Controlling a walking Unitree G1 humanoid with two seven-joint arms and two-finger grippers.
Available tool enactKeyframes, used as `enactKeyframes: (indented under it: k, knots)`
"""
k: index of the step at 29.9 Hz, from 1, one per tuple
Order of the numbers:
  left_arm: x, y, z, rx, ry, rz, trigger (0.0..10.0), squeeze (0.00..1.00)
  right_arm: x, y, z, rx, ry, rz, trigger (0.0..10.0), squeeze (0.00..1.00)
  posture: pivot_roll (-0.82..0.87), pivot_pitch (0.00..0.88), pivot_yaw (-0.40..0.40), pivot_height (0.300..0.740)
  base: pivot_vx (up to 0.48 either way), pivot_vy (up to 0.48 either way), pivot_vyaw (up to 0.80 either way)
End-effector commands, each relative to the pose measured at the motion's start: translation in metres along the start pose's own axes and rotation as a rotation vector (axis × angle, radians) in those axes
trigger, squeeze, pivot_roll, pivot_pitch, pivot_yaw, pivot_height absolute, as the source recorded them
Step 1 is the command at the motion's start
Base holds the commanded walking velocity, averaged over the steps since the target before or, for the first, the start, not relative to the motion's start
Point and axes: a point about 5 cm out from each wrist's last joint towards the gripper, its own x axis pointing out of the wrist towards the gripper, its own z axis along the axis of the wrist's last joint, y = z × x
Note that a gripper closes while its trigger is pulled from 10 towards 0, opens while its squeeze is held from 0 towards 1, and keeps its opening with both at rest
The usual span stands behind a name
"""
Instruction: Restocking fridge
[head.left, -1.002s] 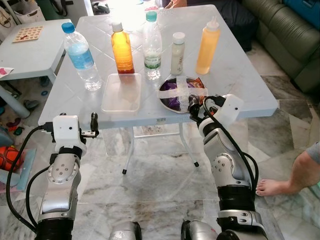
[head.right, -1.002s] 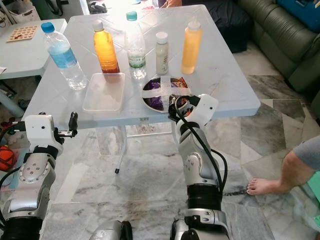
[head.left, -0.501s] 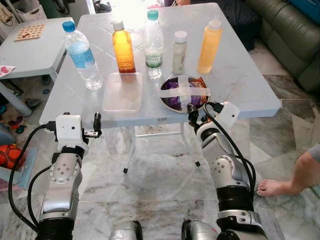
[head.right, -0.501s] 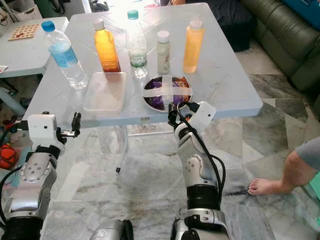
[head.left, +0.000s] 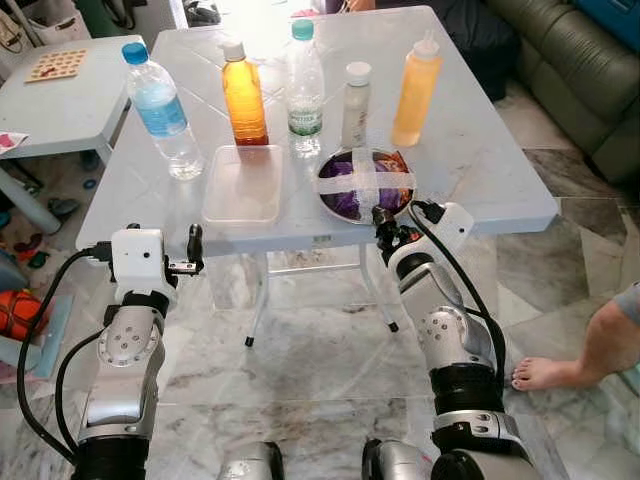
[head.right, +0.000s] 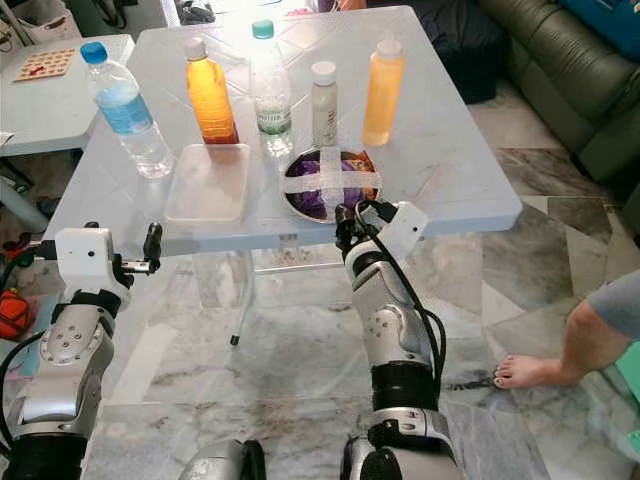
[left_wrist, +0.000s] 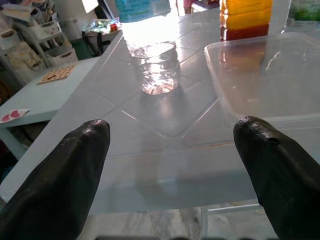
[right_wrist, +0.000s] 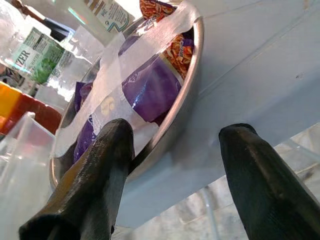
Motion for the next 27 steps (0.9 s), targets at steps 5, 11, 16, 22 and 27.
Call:
enactKeyframes:
  k: [5,11,16,22,27]
  knots:
    - [0.000,-0.002,0.003,0.009,-0.013,-0.017,10.0,0.00,0.010,0.049,-0.004,0.223,0.026,0.139,10.0,0.00,0.07,0.119,0.068,0.740,0.000,0.000,0.00]
    - [0.001,-0.004,0.004,0.021,-0.020,-0.033,10.0,0.00,0.015,0.055,0.004,0.290,0.027,0.177,10.0,0.00,0.08,0.114,0.075,0.740,0.000,0.000,0.00]
    - [0.002,-0.004,0.005,0.028,-0.025,-0.039,10.0,0.00,0.017,0.061,0.007,0.317,0.040,0.202,10.0,0.00,0.08,0.113,0.078,0.740,0.000,0.000,0.00]
    - [0.003,-0.006,0.006,0.031,-0.028,-0.046,10.0,0.00,0.017,0.070,0.000,0.323,0.084,0.225,10.0,0.00,0.08,0.111,0.077,0.740,0.000,0.000,0.00]
    - [0.002,-0.008,0.006,0.033,-0.030,-0.058,10.0,0.00,0.018,0.074,-0.008,0.369,0.138,0.233,0.0,0.00,0.08,0.112,0.075,0.740,0.000,0.000,0.00]
